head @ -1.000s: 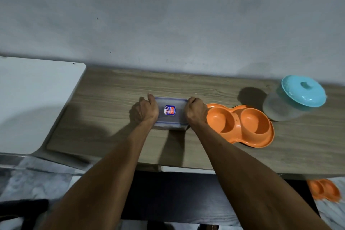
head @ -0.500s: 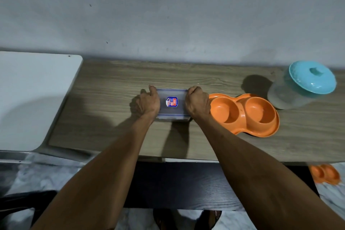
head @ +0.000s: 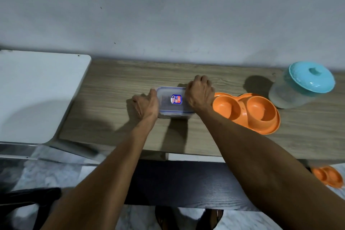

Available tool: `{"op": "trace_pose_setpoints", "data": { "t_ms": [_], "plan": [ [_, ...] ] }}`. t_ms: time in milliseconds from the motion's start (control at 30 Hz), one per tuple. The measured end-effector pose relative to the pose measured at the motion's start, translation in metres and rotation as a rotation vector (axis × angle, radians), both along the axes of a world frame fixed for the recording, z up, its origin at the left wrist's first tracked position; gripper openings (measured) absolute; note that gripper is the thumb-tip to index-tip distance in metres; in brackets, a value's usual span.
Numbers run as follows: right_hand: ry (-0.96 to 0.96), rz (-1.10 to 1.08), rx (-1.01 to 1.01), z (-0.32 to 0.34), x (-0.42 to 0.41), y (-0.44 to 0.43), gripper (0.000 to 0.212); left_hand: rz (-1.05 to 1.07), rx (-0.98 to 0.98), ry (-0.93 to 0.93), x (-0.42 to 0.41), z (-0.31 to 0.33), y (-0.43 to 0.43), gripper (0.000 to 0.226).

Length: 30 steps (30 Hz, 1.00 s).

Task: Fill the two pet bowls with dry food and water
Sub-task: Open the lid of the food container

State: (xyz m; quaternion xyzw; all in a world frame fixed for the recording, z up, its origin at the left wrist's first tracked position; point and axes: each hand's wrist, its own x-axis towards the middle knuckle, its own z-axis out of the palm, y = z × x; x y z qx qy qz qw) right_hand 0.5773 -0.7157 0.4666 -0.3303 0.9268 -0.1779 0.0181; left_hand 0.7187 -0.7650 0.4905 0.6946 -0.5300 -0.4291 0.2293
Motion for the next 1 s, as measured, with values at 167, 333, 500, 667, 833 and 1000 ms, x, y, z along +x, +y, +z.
{"op": "trace_pose_setpoints", "data": {
  "t_ms": [167,333,500,667,833,1000],
  "plan": [
    [-0.098,0.207,0.046,0.013,0.011,-0.032,0.035,-0.07,0.077,0.065,0.013,-0.017,0.022,0.081],
    [-0.216,0.225,0.151,0.011,0.013,-0.047,0.047,-0.006,0.266,0.382,0.003,-0.034,0.033,0.067],
    [-0.264,0.223,0.247,0.01,0.011,-0.051,0.053,0.11,0.28,0.513,-0.006,-0.038,0.04,0.05],
    [-0.261,0.222,0.265,0.008,0.01,-0.053,0.052,0.114,0.318,0.582,-0.01,-0.042,0.04,0.054],
    [-0.269,0.233,0.294,0.008,0.008,-0.054,0.053,0.099,0.337,0.59,-0.009,-0.045,0.041,0.055],
    [-0.266,0.225,0.293,0.008,0.006,-0.056,0.053,0.087,0.302,0.594,-0.009,-0.045,0.043,0.057]
  ]
}}
